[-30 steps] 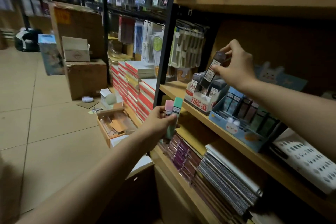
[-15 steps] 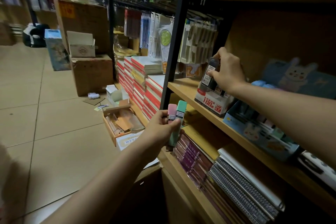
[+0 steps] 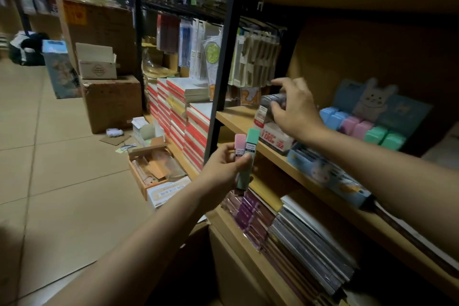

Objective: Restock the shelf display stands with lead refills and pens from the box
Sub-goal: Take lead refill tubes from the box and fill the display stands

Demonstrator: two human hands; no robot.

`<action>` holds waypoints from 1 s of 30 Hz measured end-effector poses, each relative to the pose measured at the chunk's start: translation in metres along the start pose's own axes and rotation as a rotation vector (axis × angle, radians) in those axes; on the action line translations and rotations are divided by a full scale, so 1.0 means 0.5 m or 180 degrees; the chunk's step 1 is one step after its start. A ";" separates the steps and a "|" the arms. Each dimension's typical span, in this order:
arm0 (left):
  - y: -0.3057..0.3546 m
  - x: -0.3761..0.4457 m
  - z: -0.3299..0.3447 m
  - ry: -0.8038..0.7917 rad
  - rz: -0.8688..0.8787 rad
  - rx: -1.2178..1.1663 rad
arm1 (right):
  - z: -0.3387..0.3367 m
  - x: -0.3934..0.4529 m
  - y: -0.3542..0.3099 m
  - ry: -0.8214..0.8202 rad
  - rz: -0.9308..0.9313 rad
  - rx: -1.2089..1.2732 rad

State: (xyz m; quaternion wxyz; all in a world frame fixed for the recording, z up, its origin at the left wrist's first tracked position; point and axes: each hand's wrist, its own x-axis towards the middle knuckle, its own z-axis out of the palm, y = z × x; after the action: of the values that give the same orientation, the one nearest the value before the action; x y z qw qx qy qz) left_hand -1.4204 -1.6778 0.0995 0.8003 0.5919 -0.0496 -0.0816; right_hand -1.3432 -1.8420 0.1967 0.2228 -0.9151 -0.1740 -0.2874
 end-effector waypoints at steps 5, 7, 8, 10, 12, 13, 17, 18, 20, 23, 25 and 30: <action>0.009 -0.021 0.076 -0.0596 -0.0059 -0.0141 | -0.080 -0.178 -0.013 -0.0334 0.0166 0.0154; 0.006 -0.036 0.112 -0.0817 -0.0104 -0.0041 | -0.114 -0.227 -0.009 -0.0180 0.0322 0.0320; 0.005 -0.044 0.130 -0.0902 -0.0116 -0.0001 | -0.132 -0.243 -0.006 -0.0117 0.0401 0.0386; 0.003 -0.059 0.162 -0.1062 -0.0107 0.0068 | -0.161 -0.263 -0.002 -0.0098 0.0581 0.0474; 0.002 -0.070 0.188 -0.1215 -0.0090 0.0114 | -0.183 -0.277 0.004 -0.0094 0.0731 0.0500; 0.000 -0.073 0.199 -0.1253 -0.0080 0.0125 | -0.195 -0.282 0.008 -0.0065 0.0773 0.0502; 0.000 -0.072 0.232 -0.1237 0.0009 0.0045 | -0.274 -0.274 0.038 0.0139 0.0881 0.0418; 0.000 -0.069 0.235 -0.1183 0.0020 0.0045 | -0.299 -0.269 0.049 0.0254 0.0912 0.0435; -0.005 -0.060 0.236 -0.1074 -0.0016 0.0070 | -0.342 -0.261 0.069 0.0537 0.0899 0.0351; -0.018 -0.044 0.239 -0.1059 -0.0104 0.0167 | -0.363 -0.262 0.089 0.0802 0.0756 -0.0057; -0.025 -0.035 0.244 -0.1074 -0.0093 0.0250 | -0.351 -0.266 0.098 0.0853 0.0725 -0.0160; -0.037 -0.014 0.250 -0.0950 -0.0011 0.0152 | -0.301 -0.258 0.118 0.0858 0.0703 -0.0156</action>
State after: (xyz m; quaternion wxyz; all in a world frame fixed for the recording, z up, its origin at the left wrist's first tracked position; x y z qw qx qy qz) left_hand -1.4506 -1.7992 0.1188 0.7696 0.5922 -0.1690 -0.1689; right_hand -1.4842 -1.9923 0.2115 0.2519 -0.8871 -0.0340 -0.3854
